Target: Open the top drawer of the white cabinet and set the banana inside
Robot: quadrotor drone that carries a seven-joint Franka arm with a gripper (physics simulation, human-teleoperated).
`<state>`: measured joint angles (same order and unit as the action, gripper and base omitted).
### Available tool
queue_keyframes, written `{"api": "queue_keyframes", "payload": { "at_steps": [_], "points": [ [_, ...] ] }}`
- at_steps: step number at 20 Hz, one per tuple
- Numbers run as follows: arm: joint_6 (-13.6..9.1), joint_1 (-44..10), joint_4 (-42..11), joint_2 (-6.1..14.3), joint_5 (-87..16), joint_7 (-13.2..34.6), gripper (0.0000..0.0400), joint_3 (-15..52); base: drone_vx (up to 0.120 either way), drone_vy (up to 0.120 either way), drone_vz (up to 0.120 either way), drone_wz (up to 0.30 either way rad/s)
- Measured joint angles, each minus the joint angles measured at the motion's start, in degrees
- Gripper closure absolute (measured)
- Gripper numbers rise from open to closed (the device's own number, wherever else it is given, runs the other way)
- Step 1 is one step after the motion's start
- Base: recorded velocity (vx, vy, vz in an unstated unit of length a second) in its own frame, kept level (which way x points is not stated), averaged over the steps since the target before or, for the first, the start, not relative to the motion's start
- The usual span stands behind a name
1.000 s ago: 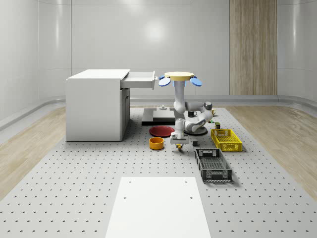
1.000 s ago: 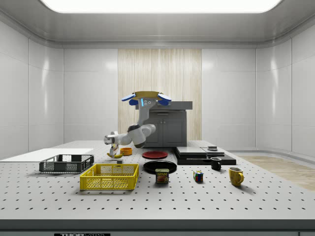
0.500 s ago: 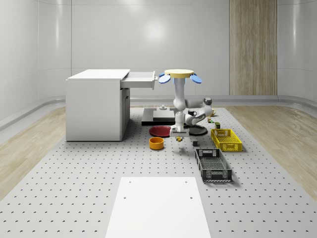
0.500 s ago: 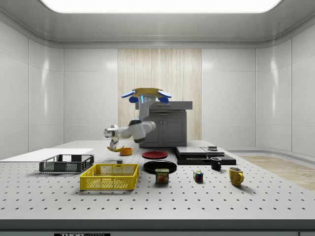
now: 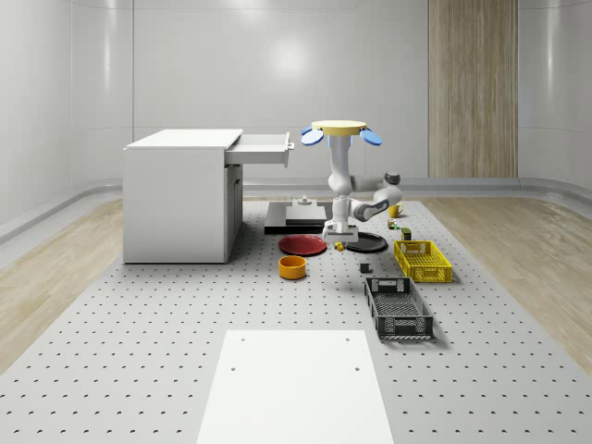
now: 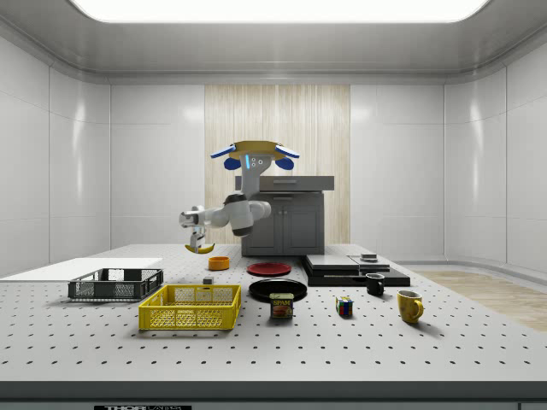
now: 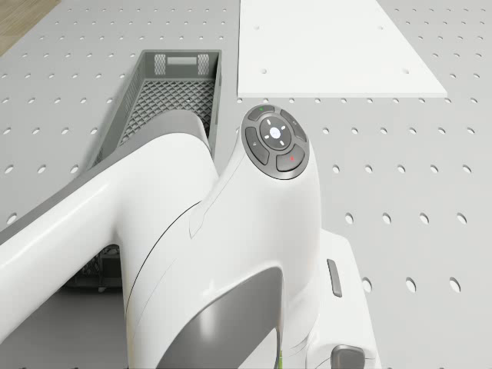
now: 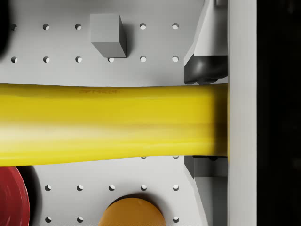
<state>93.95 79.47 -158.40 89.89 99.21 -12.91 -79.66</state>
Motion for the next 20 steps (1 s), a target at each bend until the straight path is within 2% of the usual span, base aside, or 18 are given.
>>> {"api": "queue_keyframes", "payload": {
  "at_steps": [3,5,10,20],
  "points": [
    [0.1,0.0,0.0,0.2,-0.1,0.0,0.0207,-0.1,-0.013,0.013,0.013,0.0],
    [0.2,0.0,0.0,0.3,-0.2,0.0,0.0207,-0.1,-0.1,0.0,0.0,0.0],
    [0.4,0.1,0.0,0.5,-0.3,-0.1,0.0207,-0.2,-0.008,0.0,0.12,0.0],
    [0.7,0.1,0.0,0.9,-0.5,-0.1,0.0207,-0.2,-0.12,0.0,0.12,0.0]
  ]
}}
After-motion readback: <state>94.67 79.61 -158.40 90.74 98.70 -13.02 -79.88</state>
